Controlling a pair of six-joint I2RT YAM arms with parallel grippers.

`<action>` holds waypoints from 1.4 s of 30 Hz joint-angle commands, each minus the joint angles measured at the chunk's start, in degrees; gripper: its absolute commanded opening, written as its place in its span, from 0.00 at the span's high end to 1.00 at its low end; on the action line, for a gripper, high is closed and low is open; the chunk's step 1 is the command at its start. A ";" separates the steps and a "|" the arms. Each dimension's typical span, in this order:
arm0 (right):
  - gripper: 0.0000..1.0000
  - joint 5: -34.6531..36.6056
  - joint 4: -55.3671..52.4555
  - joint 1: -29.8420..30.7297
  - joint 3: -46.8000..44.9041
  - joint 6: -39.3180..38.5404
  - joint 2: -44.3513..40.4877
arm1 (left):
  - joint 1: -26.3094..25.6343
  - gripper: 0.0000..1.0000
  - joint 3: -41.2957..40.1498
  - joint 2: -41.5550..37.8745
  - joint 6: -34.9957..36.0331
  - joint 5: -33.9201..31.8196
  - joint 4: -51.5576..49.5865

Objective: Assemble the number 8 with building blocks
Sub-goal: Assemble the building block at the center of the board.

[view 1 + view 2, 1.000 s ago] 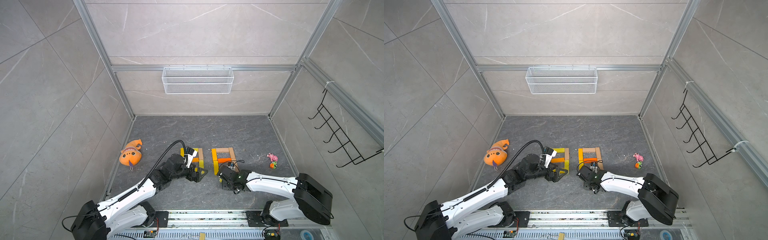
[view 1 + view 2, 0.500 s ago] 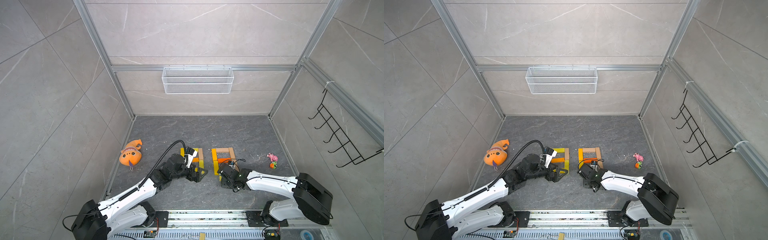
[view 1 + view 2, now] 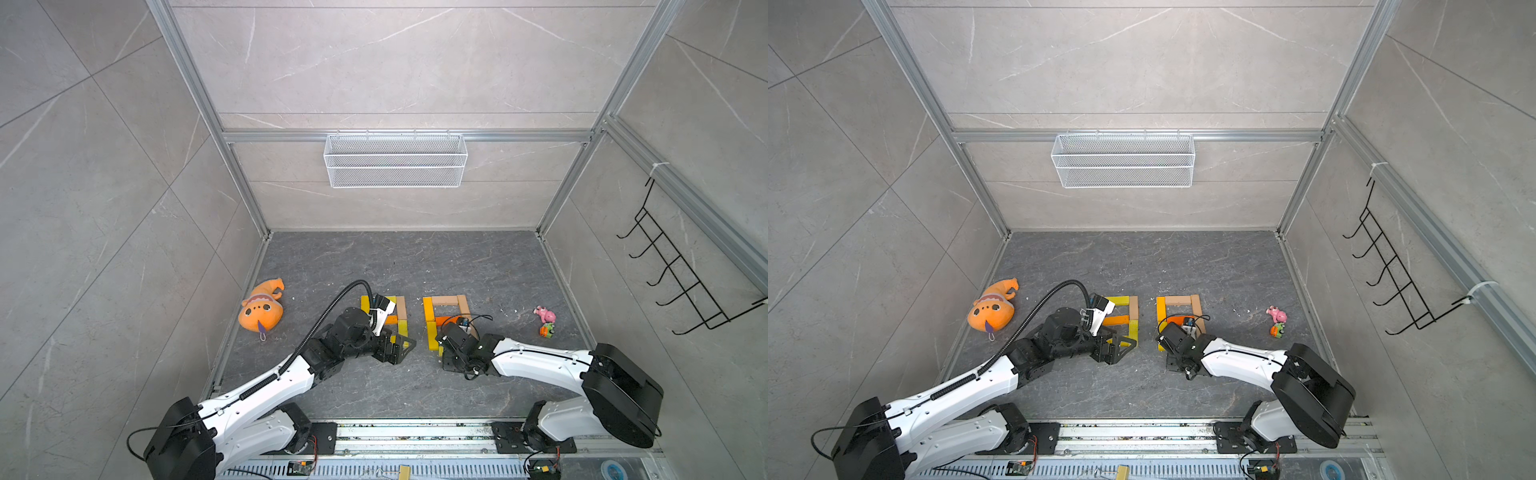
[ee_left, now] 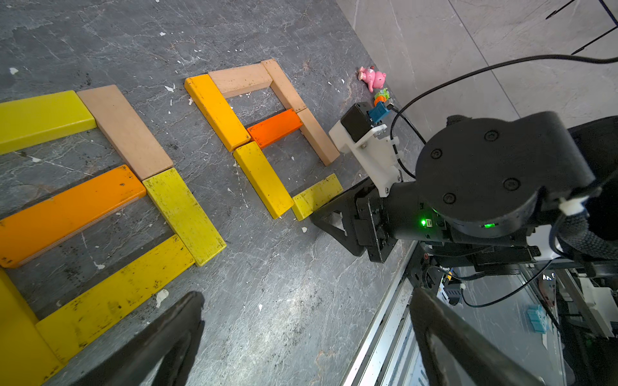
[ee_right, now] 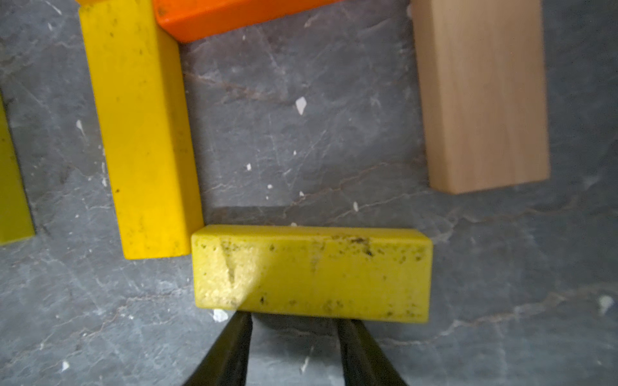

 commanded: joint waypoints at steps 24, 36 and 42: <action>0.61 -0.85 -5.19 -3.74 -1.72 -5.08 0.12 | -0.13 0.01 -0.31 0.35 -0.45 0.13 2.26; 0.69 -0.39 -5.84 -6.34 -3.45 -6.23 -1.39 | -0.11 0.01 -0.09 0.68 -0.55 0.23 2.49; 0.72 0.65 -6.10 -7.64 -1.95 -8.05 0.28 | -0.18 0.01 0.00 0.33 -0.38 -0.03 2.09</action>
